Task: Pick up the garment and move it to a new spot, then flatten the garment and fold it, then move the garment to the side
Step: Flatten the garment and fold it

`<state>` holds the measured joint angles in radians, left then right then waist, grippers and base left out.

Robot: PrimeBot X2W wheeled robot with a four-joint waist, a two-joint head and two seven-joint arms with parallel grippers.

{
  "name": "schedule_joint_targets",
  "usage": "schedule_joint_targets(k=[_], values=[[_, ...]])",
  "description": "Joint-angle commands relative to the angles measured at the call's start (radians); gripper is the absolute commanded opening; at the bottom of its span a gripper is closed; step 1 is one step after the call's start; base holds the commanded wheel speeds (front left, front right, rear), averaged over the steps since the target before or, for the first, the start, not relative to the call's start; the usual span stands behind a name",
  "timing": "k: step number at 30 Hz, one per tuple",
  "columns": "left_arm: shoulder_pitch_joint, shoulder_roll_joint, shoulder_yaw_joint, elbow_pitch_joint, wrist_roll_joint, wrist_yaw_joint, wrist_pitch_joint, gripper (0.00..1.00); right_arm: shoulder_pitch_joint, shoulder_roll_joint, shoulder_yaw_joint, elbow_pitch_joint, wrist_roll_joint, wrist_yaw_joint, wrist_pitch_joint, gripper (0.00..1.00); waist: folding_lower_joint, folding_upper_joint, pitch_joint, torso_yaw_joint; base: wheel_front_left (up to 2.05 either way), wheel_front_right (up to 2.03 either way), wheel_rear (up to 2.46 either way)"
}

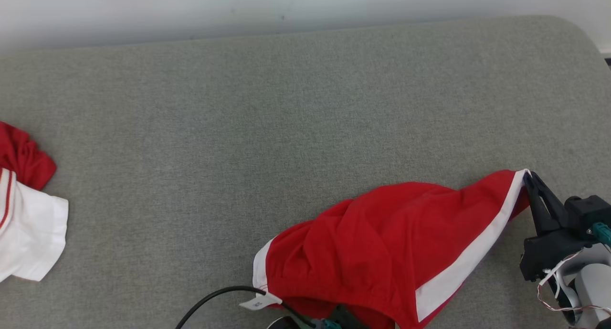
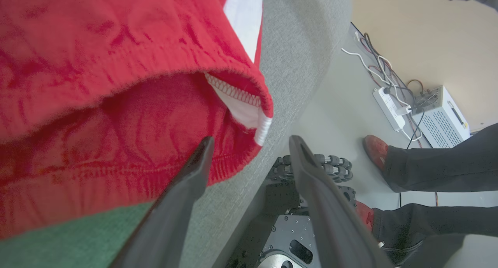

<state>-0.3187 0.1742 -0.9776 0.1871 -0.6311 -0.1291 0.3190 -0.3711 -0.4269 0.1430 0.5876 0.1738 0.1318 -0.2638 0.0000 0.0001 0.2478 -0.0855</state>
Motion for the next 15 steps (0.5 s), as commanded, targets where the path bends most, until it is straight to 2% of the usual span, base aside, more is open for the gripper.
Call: schedule_joint_targets(k=[1, 7, 8, 9, 10, 11, 15], values=[[-0.029, -0.004, -0.015, 0.011, -0.013, -0.001, -0.004, 1.00, -0.013, 0.006, 0.001, -0.005, -0.007, -0.002, -0.001, 0.00, 0.0000, -0.0001, 0.027, -0.016, 0.00, 0.00, 0.00], [-0.075, -0.005, -0.057, 0.064, -0.027, -0.002, -0.024, 1.00, -0.024, 0.013, -0.004, -0.008, -0.004, -0.002, -0.001, 0.00, 0.0000, -0.0001, 0.048, -0.031, 0.00, 0.00, 0.00], [-0.078, -0.006, -0.062, 0.075, -0.033, -0.002, -0.028, 0.95, -0.025, 0.013, -0.007, -0.009, -0.004, -0.002, -0.001, 0.00, 0.0000, -0.0001, 0.050, -0.033, 0.00, 0.00, 0.00], [-0.083, -0.007, -0.068, 0.085, -0.041, -0.002, -0.031, 0.53, -0.027, 0.014, -0.009, -0.010, -0.004, -0.002, -0.001, 0.00, 0.0000, -0.0001, 0.051, -0.034, 0.00, 0.00, 0.00], [-0.094, -0.008, -0.068, 0.089, -0.043, -0.002, -0.049, 0.05, -0.029, 0.013, -0.011, -0.012, -0.005, -0.002, -0.001, 0.00, 0.0000, -0.0001, 0.051, -0.035, 0.00, 0.00, 0.00], [-0.102, -0.008, -0.065, 0.096, -0.043, -0.002, -0.067, 0.00, -0.031, 0.012, -0.013, -0.013, -0.005, -0.002, -0.001, 0.00, 0.0000, -0.0001, 0.050, -0.035, 0.00, 0.00, 0.00], [-0.091, -0.013, -0.049, 0.105, -0.065, -0.002, -0.129, 0.00, -0.022, 0.005, -0.016, -0.018, -0.009, -0.002, -0.001, 0.00, 0.0000, -0.0001, 0.029, -0.033, 0.00, 0.00, 0.00]])
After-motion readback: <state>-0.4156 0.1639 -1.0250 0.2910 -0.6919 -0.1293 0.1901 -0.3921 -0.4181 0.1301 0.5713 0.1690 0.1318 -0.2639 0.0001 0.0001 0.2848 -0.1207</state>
